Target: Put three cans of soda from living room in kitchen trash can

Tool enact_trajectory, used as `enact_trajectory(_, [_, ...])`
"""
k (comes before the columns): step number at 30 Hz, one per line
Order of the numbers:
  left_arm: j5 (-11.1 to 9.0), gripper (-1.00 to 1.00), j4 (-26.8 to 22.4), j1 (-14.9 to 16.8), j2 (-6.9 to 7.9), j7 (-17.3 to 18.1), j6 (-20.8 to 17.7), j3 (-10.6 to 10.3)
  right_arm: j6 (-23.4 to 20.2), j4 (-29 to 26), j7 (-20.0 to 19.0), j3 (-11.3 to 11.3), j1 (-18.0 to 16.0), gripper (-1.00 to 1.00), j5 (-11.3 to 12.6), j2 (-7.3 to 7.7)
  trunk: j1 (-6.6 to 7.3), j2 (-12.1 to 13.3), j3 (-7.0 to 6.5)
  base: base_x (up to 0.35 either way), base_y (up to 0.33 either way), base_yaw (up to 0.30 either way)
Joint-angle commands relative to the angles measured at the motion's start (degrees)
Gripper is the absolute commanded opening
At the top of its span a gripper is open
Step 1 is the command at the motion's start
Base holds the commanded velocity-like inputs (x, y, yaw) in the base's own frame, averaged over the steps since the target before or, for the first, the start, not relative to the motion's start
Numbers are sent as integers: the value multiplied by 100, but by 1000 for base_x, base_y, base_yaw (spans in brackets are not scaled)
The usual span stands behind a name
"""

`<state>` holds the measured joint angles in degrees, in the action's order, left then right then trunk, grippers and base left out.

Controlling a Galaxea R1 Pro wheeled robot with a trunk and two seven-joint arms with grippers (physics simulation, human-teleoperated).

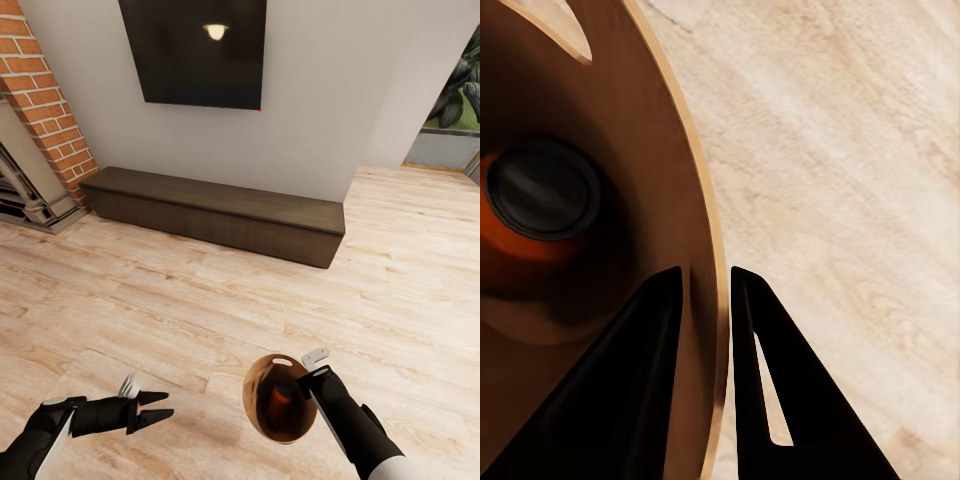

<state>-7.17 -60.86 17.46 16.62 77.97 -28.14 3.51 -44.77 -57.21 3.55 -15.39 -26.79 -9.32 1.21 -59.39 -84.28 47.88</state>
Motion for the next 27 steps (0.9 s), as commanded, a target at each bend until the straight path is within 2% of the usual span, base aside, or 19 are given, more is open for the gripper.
enact_trajectory(1, [1, 100, 97, 1, 51, -3, 7, 26, 3, -1, -30, 1, -1, -100, 44, -1, 0, 0, 0, 0, 0, 0])
enact_trajectory(4, [3, 100, 437, 1, 168, -26, 14, 161, 3, -1, -30, 1, -1, -100, 44, 1, 0, 0, 0, 0, 0, 0])
enact_trajectory(5, [6, 100, 653, 2, 205, -43, 16, 267, 3, -1, -30, 1, -1, -100, 44, 1, 0, 0, 0, 0, 0, 0])
enact_trajectory(10, [12, 100, 1191, 3, 254, -107, 149, 511, 3, -1, -30, 1, -1, -100, 44, 0, 0, 0, 0, 0, 0, 0])
enact_trajectory(13, [14, 100, 1420, 1, 263, -121, 308, 558, 3, -1, -30, 1, -1, -100, 44, -2, 0, 0, 0, 0, 0, 0])
enact_trajectory(15, [22, 100, 1862, 3, 269, -136, 516, 594, 3, -1, -30, 1, -1, -100, 44, -3, 0, 0, 0, 0, 0, 0])
enact_trajectory(18, [41, 100, 1993, 3, 270, -168, 603, 598, 3, -1, -30, 1, -1, -100, 44, -2, 0, 0, 0, 0, 0, 0])
enact_trajectory(21, [199, 100, 2122, 3, 271, -437, 695, 598, 3, -1, -30, 1, -1, -100, 44, -1, 0, 0, 0, 0, 0, 0])
enact_trajectory(24, [411, 100, 2323, 3, 265, -882, 748, 593, 3, -7, -30, 1, -1, -100, 44, 1, 0, 0, 0, 0, 0, 0])
enact_trajectory(27, [458, 100, 2374, 2, 264, -990, 759, 591, 3, -8, -30, 1, -1, -100, 44, 2, 0, 0, 0, 0, 0, 0])
